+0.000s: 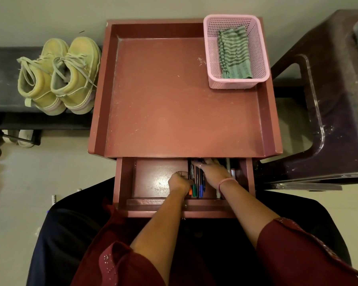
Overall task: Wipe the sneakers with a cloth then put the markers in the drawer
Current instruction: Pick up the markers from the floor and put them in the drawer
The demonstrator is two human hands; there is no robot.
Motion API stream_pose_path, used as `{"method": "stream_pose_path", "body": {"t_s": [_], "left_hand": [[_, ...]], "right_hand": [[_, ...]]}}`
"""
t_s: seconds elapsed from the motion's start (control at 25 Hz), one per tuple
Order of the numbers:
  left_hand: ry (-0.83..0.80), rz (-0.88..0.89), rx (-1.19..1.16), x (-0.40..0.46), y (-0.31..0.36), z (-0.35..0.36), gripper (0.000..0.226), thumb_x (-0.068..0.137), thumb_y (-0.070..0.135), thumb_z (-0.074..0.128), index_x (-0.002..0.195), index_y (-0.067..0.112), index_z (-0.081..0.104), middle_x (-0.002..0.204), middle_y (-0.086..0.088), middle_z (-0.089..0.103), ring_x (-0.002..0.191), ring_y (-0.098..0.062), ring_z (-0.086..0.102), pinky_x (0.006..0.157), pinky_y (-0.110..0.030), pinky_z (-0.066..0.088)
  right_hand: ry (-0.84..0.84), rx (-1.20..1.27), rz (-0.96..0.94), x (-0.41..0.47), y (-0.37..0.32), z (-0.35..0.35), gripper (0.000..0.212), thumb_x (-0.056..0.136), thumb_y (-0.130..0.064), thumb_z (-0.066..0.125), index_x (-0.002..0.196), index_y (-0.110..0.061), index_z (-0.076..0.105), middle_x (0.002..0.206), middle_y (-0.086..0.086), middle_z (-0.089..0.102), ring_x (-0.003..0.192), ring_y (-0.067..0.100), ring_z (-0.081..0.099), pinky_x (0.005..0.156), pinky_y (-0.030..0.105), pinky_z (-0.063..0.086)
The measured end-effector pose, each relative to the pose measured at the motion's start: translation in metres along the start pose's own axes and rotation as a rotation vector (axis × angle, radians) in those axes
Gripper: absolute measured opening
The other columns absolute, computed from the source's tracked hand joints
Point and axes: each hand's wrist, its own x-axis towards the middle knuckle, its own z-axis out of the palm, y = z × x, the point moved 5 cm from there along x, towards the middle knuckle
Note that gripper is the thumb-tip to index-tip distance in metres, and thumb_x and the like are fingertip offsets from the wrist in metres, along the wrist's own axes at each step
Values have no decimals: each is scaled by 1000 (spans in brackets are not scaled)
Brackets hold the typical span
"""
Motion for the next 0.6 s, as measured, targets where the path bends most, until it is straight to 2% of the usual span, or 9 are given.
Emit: {"method": "stream_pose_path", "body": {"t_s": [0.08,0.16,0.24,0.36,0.6], "left_hand": [[-9,-3,13,1,-3,-1,23,81,1,70,98,14,62,86,2,64,92,-20,64,91,-29,52],[-10,12,40,2,-4,-3,24,81,0,68,99,14,63,92,-1,67,92,-18,63,92,-29,52],[-19,40,67,2,-3,-1,27,80,-3,64,99,16,62,99,-4,70,95,-20,66,92,-31,52],[-51,90,138,1,1,3,34,81,-7,57,108,12,65,104,-5,71,100,-23,66,90,-30,53],[-137,165,186,-6,4,14,41,86,-10,49,119,9,65,115,-6,68,102,-23,64,86,-22,50]], "right_hand": [[-41,-101,-57,-1,-6,0,63,95,-8,31,147,-42,20,157,-3,10,143,30,10,112,47,23],[-41,-172,-74,-1,-10,-2,64,96,-8,32,147,-43,17,158,-5,7,144,30,8,112,47,21],[-13,-235,-90,-2,-11,-6,61,96,-7,33,147,-39,21,158,-5,10,143,30,11,112,46,21],[-30,-319,-127,-5,-4,-11,55,96,-6,34,145,-32,31,157,-8,15,142,28,17,111,47,23],[-144,-351,-138,-14,14,-13,50,100,-11,33,144,-33,35,158,-10,11,143,28,17,115,44,20]]}}
